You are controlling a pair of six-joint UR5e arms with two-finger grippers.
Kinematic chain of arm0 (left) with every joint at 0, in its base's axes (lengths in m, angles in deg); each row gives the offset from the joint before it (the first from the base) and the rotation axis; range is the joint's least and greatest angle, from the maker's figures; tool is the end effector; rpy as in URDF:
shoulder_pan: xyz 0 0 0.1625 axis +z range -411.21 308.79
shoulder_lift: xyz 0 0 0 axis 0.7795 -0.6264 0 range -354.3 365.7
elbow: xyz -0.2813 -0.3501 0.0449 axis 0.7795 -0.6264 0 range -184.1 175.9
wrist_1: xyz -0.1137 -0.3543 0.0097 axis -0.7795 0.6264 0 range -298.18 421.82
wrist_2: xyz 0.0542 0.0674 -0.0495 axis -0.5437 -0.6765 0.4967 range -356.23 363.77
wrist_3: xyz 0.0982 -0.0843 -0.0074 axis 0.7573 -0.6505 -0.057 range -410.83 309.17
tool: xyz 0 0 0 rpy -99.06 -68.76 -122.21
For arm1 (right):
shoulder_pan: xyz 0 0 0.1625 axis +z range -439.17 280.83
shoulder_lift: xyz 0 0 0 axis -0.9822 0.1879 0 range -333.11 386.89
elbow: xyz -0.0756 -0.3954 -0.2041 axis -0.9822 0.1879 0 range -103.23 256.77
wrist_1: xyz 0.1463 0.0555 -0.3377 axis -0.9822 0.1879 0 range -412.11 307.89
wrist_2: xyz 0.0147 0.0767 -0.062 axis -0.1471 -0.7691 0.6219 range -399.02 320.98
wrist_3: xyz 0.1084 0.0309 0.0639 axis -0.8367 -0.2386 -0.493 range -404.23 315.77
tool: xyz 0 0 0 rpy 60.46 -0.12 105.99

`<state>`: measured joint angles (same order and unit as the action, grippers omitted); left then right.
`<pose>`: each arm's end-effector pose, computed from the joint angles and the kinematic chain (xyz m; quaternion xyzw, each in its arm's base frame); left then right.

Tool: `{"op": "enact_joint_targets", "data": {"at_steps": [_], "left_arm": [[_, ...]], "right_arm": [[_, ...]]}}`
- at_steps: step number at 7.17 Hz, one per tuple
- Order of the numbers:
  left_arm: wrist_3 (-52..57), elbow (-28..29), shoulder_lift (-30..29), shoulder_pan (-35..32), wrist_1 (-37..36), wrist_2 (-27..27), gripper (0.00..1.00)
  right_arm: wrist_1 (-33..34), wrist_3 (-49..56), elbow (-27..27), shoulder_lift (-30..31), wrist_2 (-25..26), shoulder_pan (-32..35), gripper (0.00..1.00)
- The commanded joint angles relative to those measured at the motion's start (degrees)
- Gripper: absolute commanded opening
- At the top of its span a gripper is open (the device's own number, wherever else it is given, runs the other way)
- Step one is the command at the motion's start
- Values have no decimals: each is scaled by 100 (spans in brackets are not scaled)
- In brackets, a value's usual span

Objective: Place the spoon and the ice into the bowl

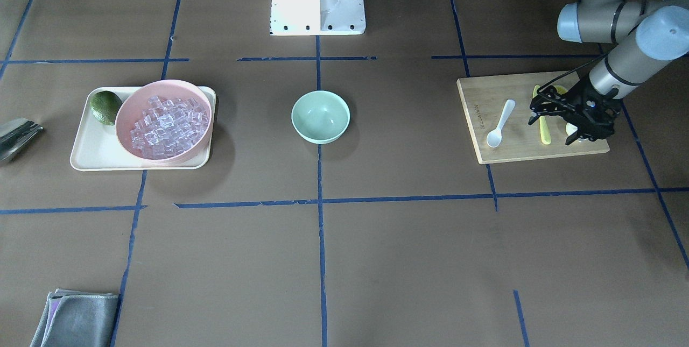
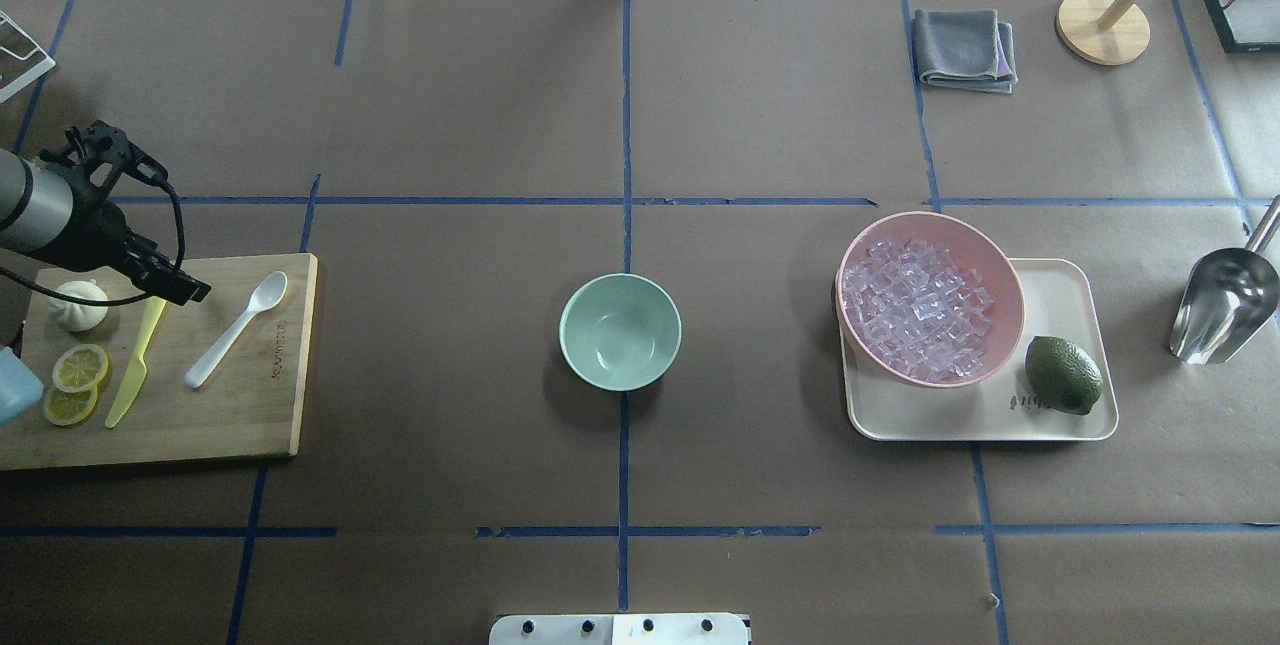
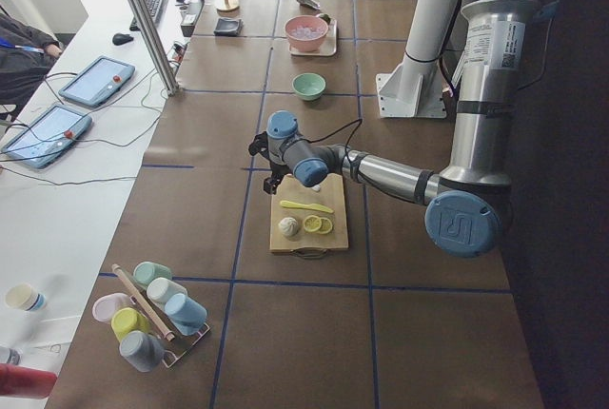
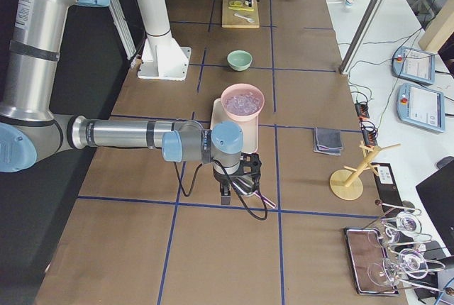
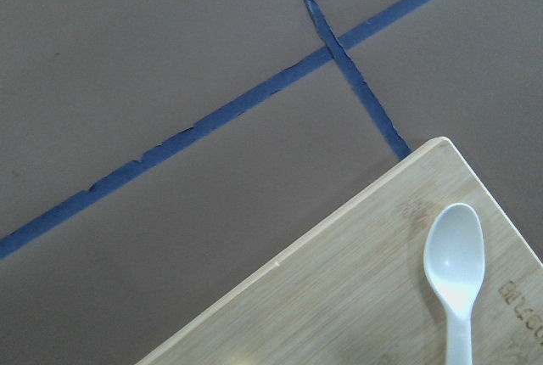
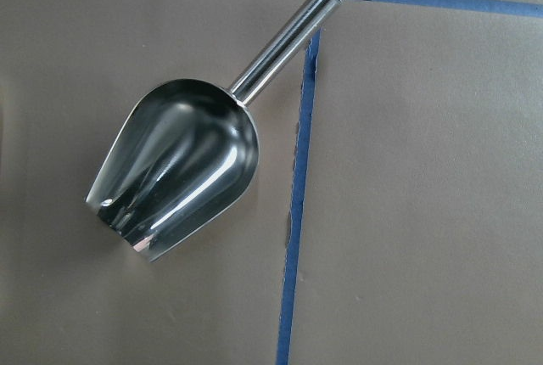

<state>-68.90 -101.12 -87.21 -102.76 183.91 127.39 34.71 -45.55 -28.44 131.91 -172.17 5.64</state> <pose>0.2700 -0.4390 0.5668 0.1745 0.4003 0.2602 0.8612 0.0142 -0.3382 0.6858 0.0063 -0.3685 -0.0422 0.9287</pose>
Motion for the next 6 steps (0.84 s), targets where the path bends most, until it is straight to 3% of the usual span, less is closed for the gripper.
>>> {"op": "enact_joint_targets", "data": {"at_steps": [1,5,6], "left_arm": [[-13,-71,1,276,34,-180,100],[-513,-116,-34,565,25,-232,100],[-592,-142,-34,732,34,-503,100]], "right_arm": [[-42,0,-8,0,-9,0,100],[-77,0,-8,9,-53,0,100],[-77,0,-8,9,-44,0,100]]}}
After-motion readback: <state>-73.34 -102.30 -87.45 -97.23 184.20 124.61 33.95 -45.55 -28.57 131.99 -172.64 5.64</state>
